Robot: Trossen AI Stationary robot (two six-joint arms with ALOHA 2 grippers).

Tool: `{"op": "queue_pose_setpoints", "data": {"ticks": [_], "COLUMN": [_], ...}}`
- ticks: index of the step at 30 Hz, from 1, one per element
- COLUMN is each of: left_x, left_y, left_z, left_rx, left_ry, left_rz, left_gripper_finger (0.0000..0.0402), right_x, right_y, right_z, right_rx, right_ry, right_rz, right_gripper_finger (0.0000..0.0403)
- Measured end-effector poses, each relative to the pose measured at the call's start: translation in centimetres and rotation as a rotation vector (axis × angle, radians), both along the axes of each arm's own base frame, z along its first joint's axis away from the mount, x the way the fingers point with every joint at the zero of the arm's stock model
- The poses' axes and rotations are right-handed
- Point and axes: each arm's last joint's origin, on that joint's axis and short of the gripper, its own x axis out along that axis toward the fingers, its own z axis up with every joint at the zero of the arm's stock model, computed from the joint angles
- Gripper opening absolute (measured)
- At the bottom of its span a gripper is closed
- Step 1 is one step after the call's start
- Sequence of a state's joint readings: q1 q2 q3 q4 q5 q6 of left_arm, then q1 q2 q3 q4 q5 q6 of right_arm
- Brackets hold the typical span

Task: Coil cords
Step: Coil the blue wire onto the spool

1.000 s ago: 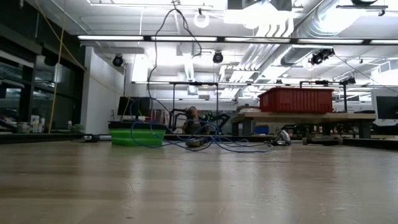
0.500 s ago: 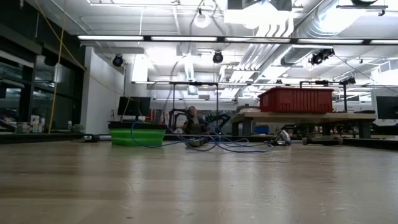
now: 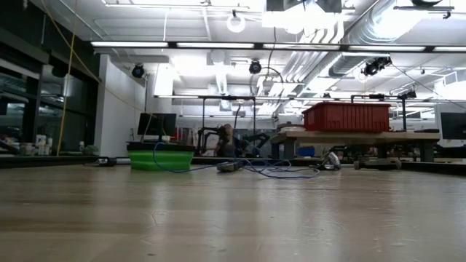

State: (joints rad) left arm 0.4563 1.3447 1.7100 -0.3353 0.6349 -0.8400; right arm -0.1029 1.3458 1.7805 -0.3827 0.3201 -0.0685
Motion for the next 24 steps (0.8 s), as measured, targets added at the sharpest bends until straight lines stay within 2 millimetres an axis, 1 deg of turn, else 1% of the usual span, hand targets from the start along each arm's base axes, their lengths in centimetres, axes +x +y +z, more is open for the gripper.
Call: {"op": "queue_pose_setpoints", "data": {"ticks": [5, 7, 11, 14, 18, 22, 24], "left_x": [2.9, 4.2, 6.8, 8.4, 9.4, 10.4, 10.6], "left_y": [-1.3, -1.8, -2.5, -2.6, -2.3, -2.0, -1.7], "left_z": [-1.3, -1.4, -1.0, -0.7, -0.5, -1.0, -1.0], "left_rx": [-0.056, -0.067, -0.107, -0.132, -0.170, -0.199, -0.193], "left_ry": [0.043, 0.016, -0.120, -0.247, -0.388, -0.459, -0.486], "left_rz": [-0.124, -0.176, -0.298, -0.363, -0.417, -0.406, -0.394], "left_gripper_finger": [0.0000, 0.0000, 0.0000, 0.0000, 0.0000, 0.0000, 0.0000], "right_x": [0.9, 1.4, 2.6, 3.5, 4.5, 5.6, 5.9], "right_y": [-0.6, -0.9, -1.3, -1.3, -1.3, -1.3, -1.1], "right_z": [-0.1, -0.1, -0.5, -0.7, -1.1, -1.5, -1.7], "right_rx": [-0.008, -0.012, 0.001, 0.002, 0.035, 0.073, 0.087], "right_ry": [-0.028, -0.044, -0.064, -0.072, -0.100, -0.116, -0.117], "right_rz": [0.046, 0.060, 0.100, 0.133, 0.192, 0.238, 0.269], "right_gripper_finger": [0.0000, 0.0000, 0.0000, 0.0000, 0.0000, 0.0000, 0.0000]}}
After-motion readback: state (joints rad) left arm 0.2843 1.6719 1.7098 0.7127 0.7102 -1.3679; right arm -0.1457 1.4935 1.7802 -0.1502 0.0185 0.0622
